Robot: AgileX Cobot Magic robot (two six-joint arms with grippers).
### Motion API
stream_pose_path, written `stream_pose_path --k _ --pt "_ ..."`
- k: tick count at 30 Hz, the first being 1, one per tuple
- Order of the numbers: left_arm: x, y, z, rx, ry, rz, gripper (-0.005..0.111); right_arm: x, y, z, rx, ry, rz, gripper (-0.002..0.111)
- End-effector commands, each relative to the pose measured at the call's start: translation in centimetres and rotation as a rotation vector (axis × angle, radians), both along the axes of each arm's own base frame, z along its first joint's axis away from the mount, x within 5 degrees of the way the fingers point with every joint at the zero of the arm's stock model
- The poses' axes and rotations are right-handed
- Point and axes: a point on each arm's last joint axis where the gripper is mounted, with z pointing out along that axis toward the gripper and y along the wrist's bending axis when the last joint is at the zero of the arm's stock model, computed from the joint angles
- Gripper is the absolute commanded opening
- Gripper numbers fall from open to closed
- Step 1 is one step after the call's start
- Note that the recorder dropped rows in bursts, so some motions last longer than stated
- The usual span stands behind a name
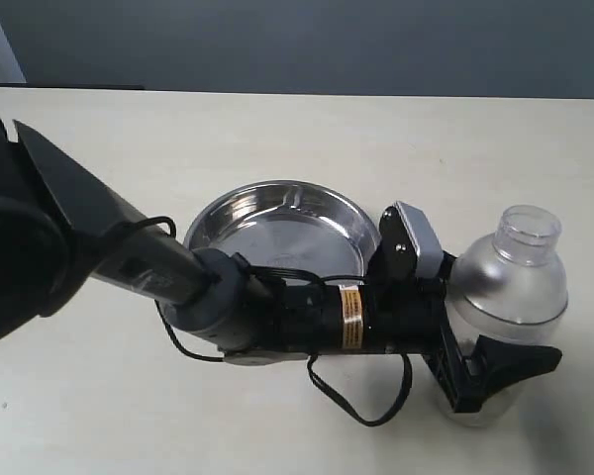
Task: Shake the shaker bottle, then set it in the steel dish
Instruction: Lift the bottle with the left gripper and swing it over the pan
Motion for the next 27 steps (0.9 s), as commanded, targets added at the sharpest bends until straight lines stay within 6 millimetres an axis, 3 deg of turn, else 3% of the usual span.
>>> stream_pose_path --k 1,9,13,14,15,16,17,19,21,22,25,26,27 --pt "1.6 1.1 3.6 -0.064 -0.057 0.083 0.0 0.0 0.0 0.1 -0.001 -0.011 0.003 -0.001" --pt "4.8 5.6 11.6 -0.003 -0.192 0.282 0.0 0.0 0.0 0.1 -0.001 -0.011 0.003 -0.001" --pt "5.1 8.2 15.8 0.126 -0.34 0.4 0.0 0.0 0.0 0.1 -0.001 -0.011 0.003 -0.001" --pt "5.2 9.2 16.0 0.317 -0.39 0.465 0.0 0.0 0.0 0.1 -0.001 -0.011 0.003 -0.001" --pt "5.6 9.7 15.2 0.398 -0.324 0.507 0.0 0.0 0.0 0.1 -0.001 -0.011 0.003 -0.001" --pt "5.9 10.0 12.1 0.467 -0.194 0.536 0.0 0.0 0.0 0.1 -0.001 -0.011 0.003 -0.001" --pt "5.8 10.0 11.3 0.476 -0.185 0.525 0.0 0.0 0.0 0.1 -0.001 -0.011 0.003 -0.001" --pt "5.0 9.6 13.3 0.414 -0.252 0.504 0.0 0.0 0.0 0.1 -0.001 -0.011 0.003 -0.001" --pt "3.3 10.6 19.9 0.257 -0.378 0.535 0.0 0.0 0.0 0.1 -0.001 -0.011 0.003 -0.001" --pt "3.0 11.1 20.4 0.263 -0.373 0.551 0.0 0.0 0.0 0.1 -0.001 -0.011 0.003 -0.001" --pt "3.6 12.3 16.2 0.319 -0.146 0.633 0.0 0.0 0.0 0.1 -0.001 -0.011 0.003 -0.001" --pt "3.4 12.3 17.2 0.267 -0.175 0.629 0.0 0.0 0.0 0.1 -0.001 -0.011 0.003 -0.001" --pt "1.9 12.2 20.9 0.138 -0.282 0.601 0.0 0.0 0.0 0.1 -0.001 -0.011 0.003 -0.001"
